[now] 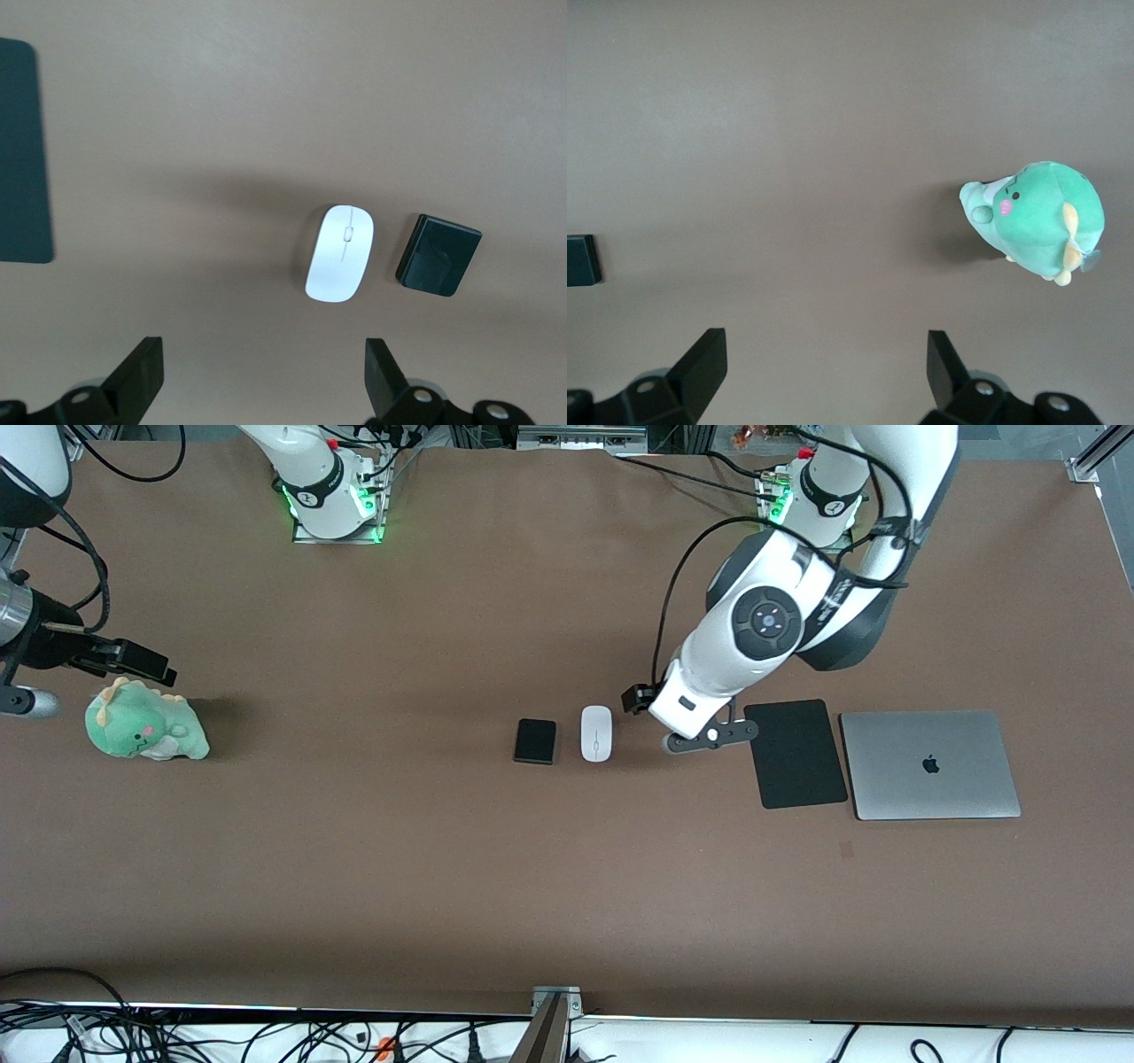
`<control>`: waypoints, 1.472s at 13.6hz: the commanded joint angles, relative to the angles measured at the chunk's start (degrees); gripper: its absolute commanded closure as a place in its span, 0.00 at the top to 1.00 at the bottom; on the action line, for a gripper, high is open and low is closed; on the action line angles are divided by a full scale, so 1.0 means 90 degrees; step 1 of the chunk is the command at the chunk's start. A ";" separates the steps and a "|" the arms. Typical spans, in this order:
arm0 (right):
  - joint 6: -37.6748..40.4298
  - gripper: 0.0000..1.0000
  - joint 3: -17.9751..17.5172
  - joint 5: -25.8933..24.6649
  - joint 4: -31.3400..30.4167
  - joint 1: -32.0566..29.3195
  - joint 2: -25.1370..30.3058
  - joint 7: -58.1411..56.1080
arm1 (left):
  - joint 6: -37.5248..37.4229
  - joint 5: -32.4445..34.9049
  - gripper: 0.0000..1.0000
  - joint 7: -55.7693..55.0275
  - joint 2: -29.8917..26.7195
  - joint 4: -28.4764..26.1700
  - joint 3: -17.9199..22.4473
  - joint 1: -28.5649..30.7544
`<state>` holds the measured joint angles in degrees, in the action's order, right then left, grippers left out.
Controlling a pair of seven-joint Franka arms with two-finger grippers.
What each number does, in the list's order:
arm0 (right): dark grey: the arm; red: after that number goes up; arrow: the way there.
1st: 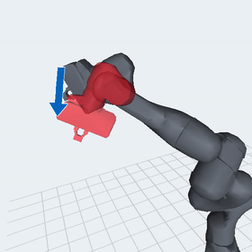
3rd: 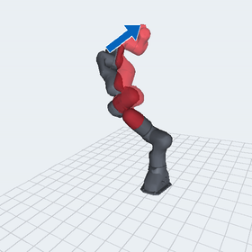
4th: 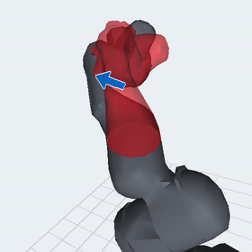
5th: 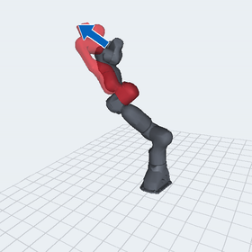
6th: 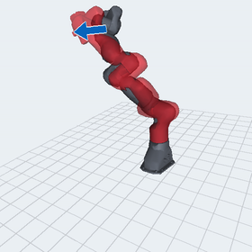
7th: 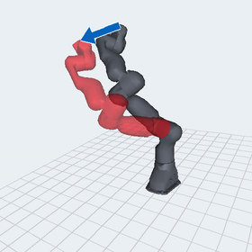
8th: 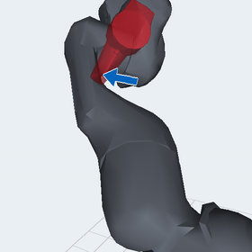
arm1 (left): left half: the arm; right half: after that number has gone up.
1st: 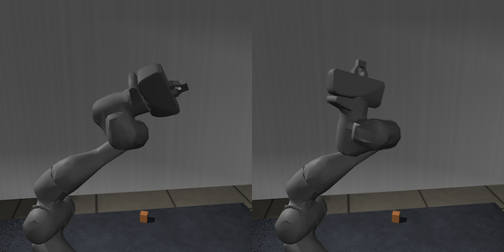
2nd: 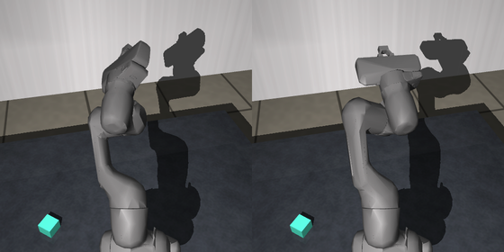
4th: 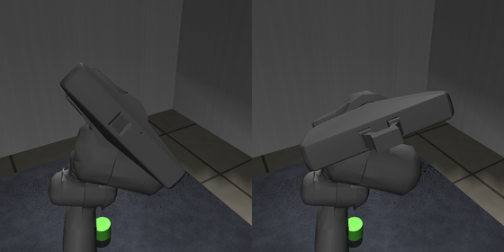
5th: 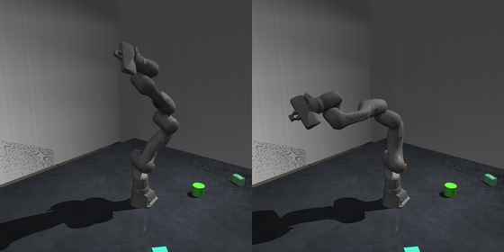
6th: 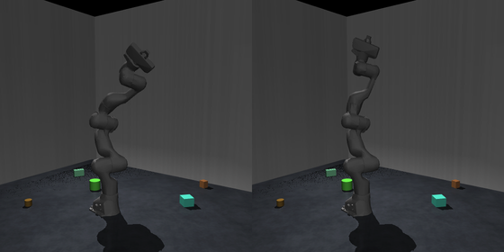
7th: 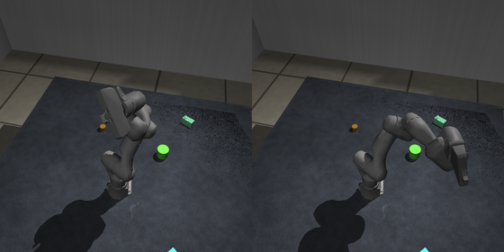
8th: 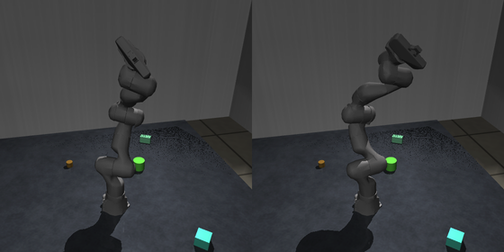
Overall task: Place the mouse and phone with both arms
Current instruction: 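Grasp the white mouse with the left gripper while the right gripper reaches out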
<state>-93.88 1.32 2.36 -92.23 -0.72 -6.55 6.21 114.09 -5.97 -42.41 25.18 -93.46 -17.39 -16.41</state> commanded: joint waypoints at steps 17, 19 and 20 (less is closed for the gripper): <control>-0.0828 1.00 0.0019 0.0041 0.0033 0.0763 -0.1302 -0.0066 | 0.2167 0.1728 1.00 -0.0483 0.1959 -0.0045 0.0038 -0.1205; -0.0828 1.00 0.0019 0.0040 0.0081 0.0754 -0.1419 -0.0114 | 0.2167 0.1728 1.00 -0.0454 0.1959 -0.0065 0.0047 -0.1204; -0.0818 1.00 0.0029 0.0031 0.0169 0.0753 -0.1517 -0.0172 | 0.2167 0.1728 1.00 -0.0463 0.1968 -0.0084 0.0048 -0.1243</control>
<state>-101.28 1.23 2.42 -92.27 6.07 -18.93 6.04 133.03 8.11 -46.38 43.07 -93.82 -17.19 -27.10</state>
